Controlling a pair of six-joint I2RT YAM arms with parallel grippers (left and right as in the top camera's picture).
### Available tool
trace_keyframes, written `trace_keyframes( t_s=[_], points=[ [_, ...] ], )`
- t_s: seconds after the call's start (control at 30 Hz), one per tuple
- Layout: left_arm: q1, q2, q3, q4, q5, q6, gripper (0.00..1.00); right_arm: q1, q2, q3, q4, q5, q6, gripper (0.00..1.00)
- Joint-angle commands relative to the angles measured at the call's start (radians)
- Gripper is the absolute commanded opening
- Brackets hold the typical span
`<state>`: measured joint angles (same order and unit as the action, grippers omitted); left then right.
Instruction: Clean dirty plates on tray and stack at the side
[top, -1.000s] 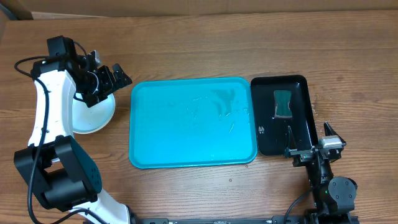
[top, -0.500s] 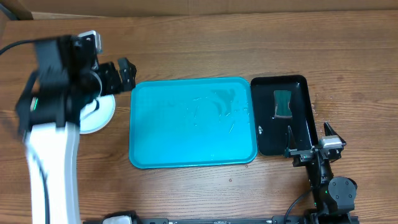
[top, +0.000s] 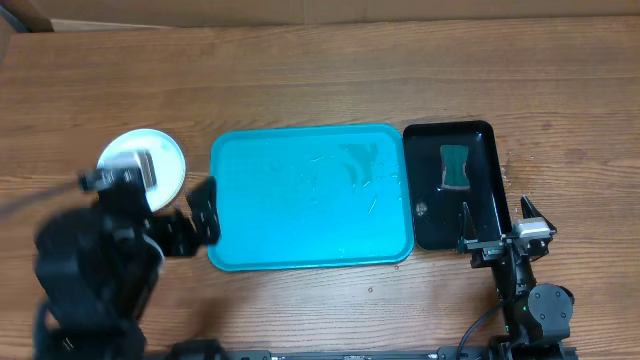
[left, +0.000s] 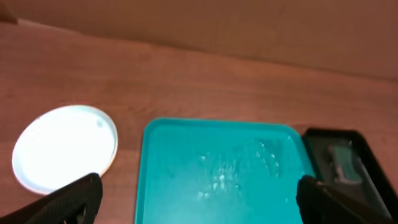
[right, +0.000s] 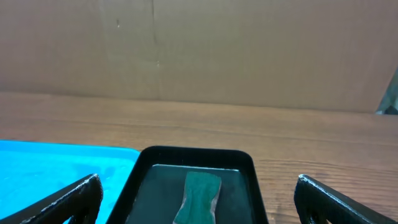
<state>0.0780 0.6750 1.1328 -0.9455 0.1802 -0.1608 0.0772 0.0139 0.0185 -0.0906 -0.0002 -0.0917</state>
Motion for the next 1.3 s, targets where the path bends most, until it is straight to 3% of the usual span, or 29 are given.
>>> trace_keyframes(
  t_s=[0.0, 0.37, 0.5, 0.97, 1.27],
  points=[
    [-0.006, -0.148, -0.178, 0.093, -0.047, -0.042, 1.0, -0.006, -0.011, -0.011, 0.006, -0.002, -0.007, 1.0],
    [-0.006, -0.549, -0.673, 0.883, -0.069, -0.109, 1.0, -0.006, -0.011, -0.011, 0.006, -0.002, -0.007, 1.0],
    [-0.006, -0.619, -0.795, 1.078, -0.076, -0.113, 1.0, -0.006, -0.011, -0.011, 0.006, -0.002, -0.007, 1.0],
    [-0.005, -0.672, -1.048, 1.138, -0.119, -0.116, 1.0, -0.006, -0.011, -0.011, 0.006, -0.002, -0.007, 1.0],
    [-0.005, -0.672, -1.128, 1.082, -0.164, -0.115, 1.0, -0.006, -0.011, -0.011, 0.006, -0.002, -0.007, 1.0]
  ],
)
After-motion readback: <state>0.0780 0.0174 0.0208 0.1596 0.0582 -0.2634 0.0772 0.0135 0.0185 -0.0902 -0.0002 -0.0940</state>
